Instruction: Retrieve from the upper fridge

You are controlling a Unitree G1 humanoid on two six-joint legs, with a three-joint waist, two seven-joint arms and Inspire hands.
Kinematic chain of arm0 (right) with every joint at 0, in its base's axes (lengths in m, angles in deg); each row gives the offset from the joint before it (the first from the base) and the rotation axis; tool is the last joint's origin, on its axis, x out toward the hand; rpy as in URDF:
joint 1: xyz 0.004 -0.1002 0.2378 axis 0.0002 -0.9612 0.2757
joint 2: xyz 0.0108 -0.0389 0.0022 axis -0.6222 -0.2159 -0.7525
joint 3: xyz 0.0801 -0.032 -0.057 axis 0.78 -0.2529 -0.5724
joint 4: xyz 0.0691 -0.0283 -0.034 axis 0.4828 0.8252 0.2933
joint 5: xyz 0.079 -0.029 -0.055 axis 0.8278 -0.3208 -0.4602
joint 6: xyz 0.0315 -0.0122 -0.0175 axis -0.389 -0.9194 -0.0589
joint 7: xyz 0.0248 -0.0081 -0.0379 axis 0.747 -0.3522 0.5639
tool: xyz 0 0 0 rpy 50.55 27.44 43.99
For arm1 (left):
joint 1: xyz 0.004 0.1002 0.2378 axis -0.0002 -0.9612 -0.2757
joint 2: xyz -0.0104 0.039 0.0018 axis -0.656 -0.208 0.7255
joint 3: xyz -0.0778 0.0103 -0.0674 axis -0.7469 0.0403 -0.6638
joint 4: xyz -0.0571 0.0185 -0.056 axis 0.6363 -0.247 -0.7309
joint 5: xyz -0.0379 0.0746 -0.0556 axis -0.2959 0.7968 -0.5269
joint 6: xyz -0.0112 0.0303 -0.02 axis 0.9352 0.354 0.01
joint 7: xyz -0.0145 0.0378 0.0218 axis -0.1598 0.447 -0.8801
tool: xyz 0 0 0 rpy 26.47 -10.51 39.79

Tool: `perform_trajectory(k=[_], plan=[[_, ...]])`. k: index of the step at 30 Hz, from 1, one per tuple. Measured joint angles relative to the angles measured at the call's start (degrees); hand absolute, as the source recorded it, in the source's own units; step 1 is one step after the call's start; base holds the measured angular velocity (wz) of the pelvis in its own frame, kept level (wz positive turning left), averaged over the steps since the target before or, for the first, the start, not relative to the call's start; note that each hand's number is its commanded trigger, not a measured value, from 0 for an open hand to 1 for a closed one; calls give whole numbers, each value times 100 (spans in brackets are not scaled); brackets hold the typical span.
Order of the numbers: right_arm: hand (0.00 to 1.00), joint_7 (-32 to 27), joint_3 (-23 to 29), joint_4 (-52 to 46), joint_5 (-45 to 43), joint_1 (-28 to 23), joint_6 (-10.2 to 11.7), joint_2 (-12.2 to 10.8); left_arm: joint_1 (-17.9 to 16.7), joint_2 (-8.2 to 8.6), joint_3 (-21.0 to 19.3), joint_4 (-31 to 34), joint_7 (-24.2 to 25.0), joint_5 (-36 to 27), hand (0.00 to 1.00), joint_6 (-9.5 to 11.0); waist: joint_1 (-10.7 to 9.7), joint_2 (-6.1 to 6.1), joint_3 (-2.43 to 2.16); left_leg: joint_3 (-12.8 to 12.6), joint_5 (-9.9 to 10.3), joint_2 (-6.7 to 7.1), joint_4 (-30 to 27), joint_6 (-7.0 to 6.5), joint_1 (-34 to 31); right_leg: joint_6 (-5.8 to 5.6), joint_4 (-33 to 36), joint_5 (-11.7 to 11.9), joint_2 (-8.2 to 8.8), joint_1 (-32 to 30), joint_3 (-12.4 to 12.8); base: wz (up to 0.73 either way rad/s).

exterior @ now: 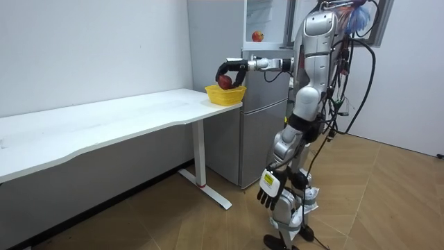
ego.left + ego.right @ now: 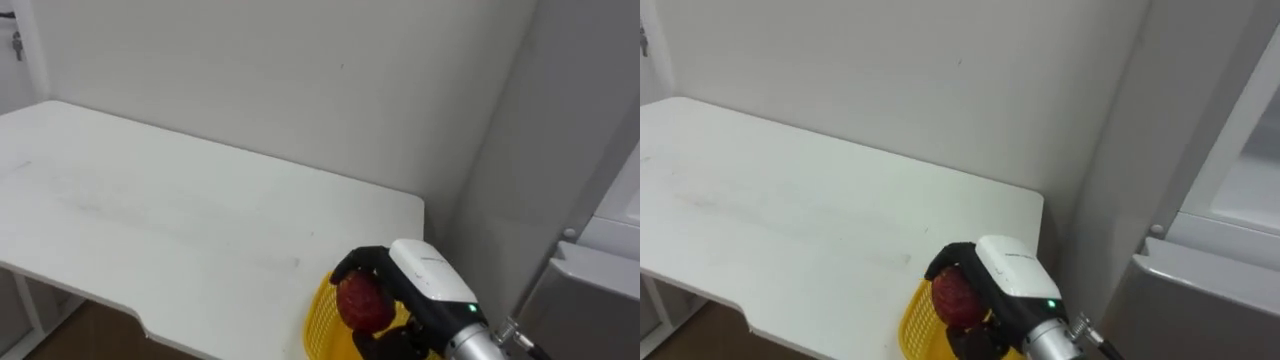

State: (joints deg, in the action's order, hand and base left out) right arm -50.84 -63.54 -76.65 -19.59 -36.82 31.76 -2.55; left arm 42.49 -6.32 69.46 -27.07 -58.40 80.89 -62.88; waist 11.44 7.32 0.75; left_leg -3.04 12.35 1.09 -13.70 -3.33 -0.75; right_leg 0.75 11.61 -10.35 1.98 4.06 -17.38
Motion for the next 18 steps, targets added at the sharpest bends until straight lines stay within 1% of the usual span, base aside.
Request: perform_trajectory(k=[3,4,5,12,18], plan=[[100,0,1,214,1,0,-12,6,23,-7,1,0,-4,0,0,0,2,0,0,9,0,4,-9,-1,-51,-5,0,-3,0,-41,9,0],[87,0,1,228,-5,0,-11,10,24,-7,-2,0,-2,0,0,0,1,3,-2,9,-1,4,-12,-1,-73,-5,2,-3,1,-71,12,-3],[0,0,2,251,-17,0,-8,13,24,-7,-3,0,7,1,0,0,2,4,-3,5,-3,4,-12,0,-83,-5,6,-3,1,-92,12,-3],[0,0,3,330,-23,0,-1,27,53,-15,-9,4,53,3,0,5,-7,18,-7,3,-7,4,-35,0,-75,-7,6,-5,4,-111,19,0],[0,0,6,359,-30,0,-1,26,104,-38,-49,14,79,8,0,14,-1,72,8,6,-7,4,-8,0,-104,-8,6,-5,2,-115,20,0]])
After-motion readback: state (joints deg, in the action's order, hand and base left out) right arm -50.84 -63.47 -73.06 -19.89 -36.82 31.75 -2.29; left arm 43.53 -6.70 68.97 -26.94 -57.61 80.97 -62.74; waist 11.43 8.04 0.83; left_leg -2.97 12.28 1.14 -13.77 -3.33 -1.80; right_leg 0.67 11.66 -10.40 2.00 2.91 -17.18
